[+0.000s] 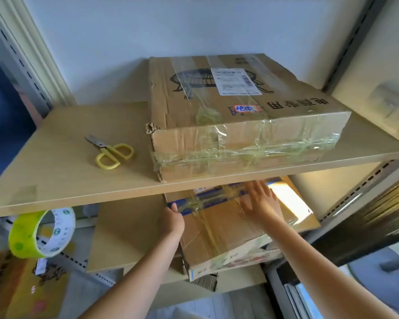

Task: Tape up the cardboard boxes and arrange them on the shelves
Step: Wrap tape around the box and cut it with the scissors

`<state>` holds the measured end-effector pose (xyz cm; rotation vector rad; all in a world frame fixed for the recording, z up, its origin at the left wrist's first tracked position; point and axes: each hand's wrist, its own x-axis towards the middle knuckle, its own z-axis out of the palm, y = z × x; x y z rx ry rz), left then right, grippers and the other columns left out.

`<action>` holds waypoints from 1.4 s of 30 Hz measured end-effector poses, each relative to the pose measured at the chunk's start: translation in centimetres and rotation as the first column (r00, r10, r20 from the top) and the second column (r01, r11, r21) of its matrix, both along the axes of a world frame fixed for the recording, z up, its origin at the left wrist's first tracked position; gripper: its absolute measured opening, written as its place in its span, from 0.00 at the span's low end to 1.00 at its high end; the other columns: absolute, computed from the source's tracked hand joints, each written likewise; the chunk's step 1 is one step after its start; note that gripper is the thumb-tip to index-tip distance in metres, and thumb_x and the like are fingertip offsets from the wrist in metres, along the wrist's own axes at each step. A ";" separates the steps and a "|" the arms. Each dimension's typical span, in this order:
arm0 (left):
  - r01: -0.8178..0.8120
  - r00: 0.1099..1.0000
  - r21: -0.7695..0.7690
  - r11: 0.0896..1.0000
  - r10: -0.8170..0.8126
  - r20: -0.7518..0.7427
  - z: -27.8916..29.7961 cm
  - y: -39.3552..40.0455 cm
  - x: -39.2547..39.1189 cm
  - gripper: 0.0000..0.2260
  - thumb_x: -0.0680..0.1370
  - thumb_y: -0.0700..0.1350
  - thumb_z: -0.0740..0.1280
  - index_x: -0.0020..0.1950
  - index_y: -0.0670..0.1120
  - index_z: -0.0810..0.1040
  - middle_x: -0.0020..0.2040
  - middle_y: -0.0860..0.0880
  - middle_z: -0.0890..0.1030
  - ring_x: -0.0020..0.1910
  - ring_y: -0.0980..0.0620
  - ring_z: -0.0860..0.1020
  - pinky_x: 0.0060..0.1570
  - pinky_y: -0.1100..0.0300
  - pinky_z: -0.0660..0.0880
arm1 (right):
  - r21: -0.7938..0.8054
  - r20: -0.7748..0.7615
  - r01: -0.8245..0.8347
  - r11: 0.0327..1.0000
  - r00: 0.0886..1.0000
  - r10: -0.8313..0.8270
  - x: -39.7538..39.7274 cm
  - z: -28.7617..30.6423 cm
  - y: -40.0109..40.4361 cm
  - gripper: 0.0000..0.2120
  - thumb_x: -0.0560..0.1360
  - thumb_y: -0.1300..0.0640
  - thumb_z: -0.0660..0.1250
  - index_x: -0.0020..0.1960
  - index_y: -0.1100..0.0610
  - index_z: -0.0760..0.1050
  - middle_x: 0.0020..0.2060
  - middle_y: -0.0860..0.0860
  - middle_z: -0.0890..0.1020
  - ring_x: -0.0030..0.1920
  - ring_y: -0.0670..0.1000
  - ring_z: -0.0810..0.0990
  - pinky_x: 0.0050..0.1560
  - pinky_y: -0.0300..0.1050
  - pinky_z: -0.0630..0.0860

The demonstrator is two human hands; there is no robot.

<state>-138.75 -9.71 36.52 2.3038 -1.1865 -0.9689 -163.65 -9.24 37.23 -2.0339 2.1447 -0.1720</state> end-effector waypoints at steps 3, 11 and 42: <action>-0.045 0.999 -0.106 0.993 0.046 0.005 -1.0 0.6 -0.3 0.22 0.85 0.50 0.48 0.55 0.37 0.76 0.53 0.37 0.80 0.51 0.39 0.78 0.45 0.53 0.69 | 0.126 0.037 0.216 0.968 0.974 -0.222 -5.5 -1.3 -2.6 0.39 0.78 0.37 0.55 0.80 0.56 0.46 0.79 0.54 0.47 0.78 0.60 0.45 0.76 0.59 0.51; -0.144 0.989 -0.129 0.981 0.147 0.014 -1.7 1.2 2.8 0.22 0.85 0.50 0.51 0.52 0.36 0.78 0.51 0.36 0.81 0.49 0.38 0.79 0.51 0.48 0.76 | 0.192 0.356 0.438 0.878 0.803 -0.478 -6.2 -0.2 -2.0 0.38 0.74 0.31 0.62 0.67 0.63 0.69 0.65 0.61 0.72 0.60 0.62 0.75 0.54 0.53 0.74; 0.796 0.475 0.011 0.606 -0.635 0.609 -3.2 2.7 0.4 0.32 0.76 0.72 0.47 0.78 0.62 0.53 0.79 0.56 0.46 0.79 0.49 0.43 0.75 0.38 0.39 | 0.179 -0.131 -0.180 0.967 0.970 0.205 -0.5 -1.2 2.1 0.49 0.65 0.19 0.50 0.79 0.40 0.45 0.80 0.54 0.44 0.79 0.55 0.38 0.77 0.58 0.40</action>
